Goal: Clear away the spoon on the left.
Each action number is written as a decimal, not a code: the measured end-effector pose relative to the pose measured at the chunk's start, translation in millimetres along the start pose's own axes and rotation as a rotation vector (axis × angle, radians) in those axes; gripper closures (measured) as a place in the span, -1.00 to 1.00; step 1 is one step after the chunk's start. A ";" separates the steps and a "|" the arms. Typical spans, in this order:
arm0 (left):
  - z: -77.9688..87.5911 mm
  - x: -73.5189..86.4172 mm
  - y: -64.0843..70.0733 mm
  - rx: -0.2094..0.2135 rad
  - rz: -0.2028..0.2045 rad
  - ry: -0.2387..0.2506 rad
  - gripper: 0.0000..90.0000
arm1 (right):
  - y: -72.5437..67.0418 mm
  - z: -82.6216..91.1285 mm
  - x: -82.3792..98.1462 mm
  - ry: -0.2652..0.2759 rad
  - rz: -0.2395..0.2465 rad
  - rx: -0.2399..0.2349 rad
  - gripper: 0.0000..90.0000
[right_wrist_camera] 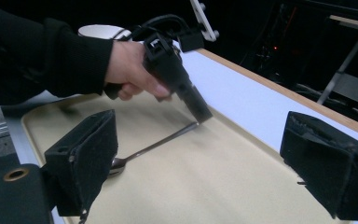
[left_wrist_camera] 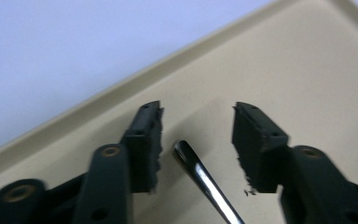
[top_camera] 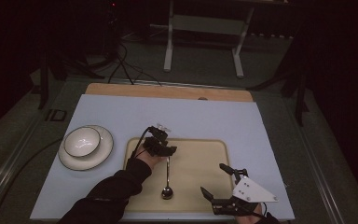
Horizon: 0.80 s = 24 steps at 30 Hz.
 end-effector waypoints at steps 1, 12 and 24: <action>1.8 -0.4 0.0 0.001 0.005 0.002 0.06 | 0.6 0.0 0.2 -0.001 -0.002 0.002 -0.75; 20.4 1.8 8.7 0.124 -0.048 -0.005 -0.67 | 2.9 -0.3 1.6 -0.012 -0.011 0.014 -0.75; 50.4 3.7 18.5 0.202 -0.120 0.046 -0.95 | 4.4 0.2 2.8 -0.013 -0.016 0.023 -0.75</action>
Point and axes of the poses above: each handheld gripper's, and its own axes: z roughly backward along the jaws, x roughly out of its underside, y roughly to its right, the point moved 2 cm from there along -z, roughly forward along the jaws, and after that the axes turned 11 degrees about z, right-handed, at the moved point
